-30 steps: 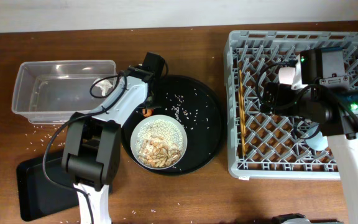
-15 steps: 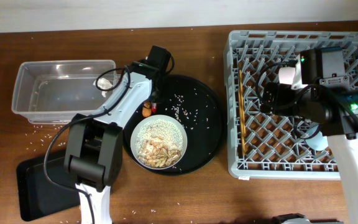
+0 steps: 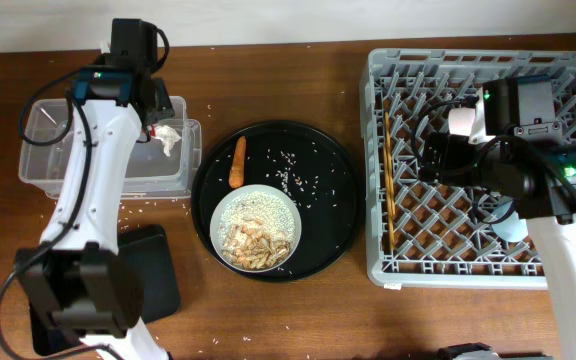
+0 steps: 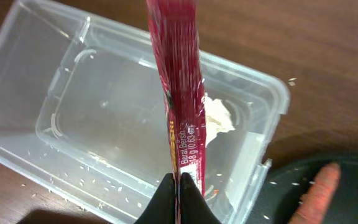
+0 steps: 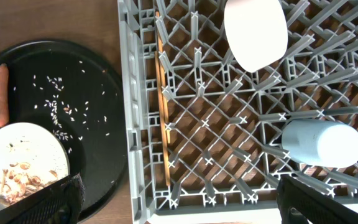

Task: Sort waste into correct bins and load items into the dishwasher rack
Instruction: 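Carry the wrapper and tissue to the clear bin and release, then grasp the carrot with the left gripper and place it on the black board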

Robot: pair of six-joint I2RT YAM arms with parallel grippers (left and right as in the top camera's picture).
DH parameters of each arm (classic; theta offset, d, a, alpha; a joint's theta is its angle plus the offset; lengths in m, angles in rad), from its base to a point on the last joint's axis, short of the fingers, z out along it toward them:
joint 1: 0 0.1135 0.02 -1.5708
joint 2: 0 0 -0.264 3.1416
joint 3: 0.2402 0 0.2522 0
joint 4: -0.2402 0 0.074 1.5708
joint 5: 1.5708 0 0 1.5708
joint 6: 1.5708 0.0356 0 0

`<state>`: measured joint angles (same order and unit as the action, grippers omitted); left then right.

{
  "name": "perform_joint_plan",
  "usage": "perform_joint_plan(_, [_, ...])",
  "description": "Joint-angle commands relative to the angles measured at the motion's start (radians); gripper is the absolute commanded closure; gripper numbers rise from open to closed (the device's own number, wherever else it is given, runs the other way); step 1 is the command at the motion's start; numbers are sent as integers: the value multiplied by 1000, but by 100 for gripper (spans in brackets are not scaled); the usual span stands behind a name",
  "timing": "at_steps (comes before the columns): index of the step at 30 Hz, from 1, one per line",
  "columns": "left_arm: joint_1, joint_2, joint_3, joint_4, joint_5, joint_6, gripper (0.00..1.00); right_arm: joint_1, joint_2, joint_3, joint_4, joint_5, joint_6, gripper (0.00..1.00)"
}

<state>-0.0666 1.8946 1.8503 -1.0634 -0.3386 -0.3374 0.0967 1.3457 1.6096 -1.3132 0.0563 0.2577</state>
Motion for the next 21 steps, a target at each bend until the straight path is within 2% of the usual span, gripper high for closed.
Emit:
perform_joint_plan(1, [15, 71, -11, 24, -21, -6, 47, -6, -2, -2, 0, 16, 1, 2])
perform_joint_plan(2, [6, 56, 13, 21, 5, -5, 32, -6, -2, -2, 0, 16, 1, 2])
perform_joint_plan(3, [-12, 37, 34, 10, 59, -5, 29, -6, -2, -2, 0, 16, 1, 2])
perform_joint_plan(5, [-96, 17, 29, -33, 191, -6, 31, -6, -2, -2, 0, 16, 1, 2])
perform_joint_plan(9, [-316, 148, -152, 72, 77, -6, 39, -6, -2, -2, 0, 16, 1, 2])
perform_joint_plan(15, [-321, 373, -155, 101, 57, -6, 43, -6, -2, -2, 0, 16, 1, 2])
perform_joint_plan(16, [-312, 383, -155, 98, 66, -6, 52, -6, -2, -2, 0, 16, 1, 2])
perform_joint_plan(17, [-310, 383, -154, 89, 77, -6, 71, -6, -2, -2, 0, 16, 1, 2])
perform_joint_plan(18, [-310, 381, -146, 77, 76, -6, 79, -6, -2, -2, 0, 16, 1, 2])
perform_joint_plan(19, [-310, 378, -109, 33, 76, -6, 79, -6, -2, -2, 0, 16, 1, 2])
perform_joint_plan(20, [-309, 371, -37, -38, 68, -6, 90, -6, -2, -2, 0, 16, 1, 2])
perform_joint_plan(21, [-307, 356, 81, -126, 53, -6, 94, -6, -2, -2, 0, 16, 1, 2])
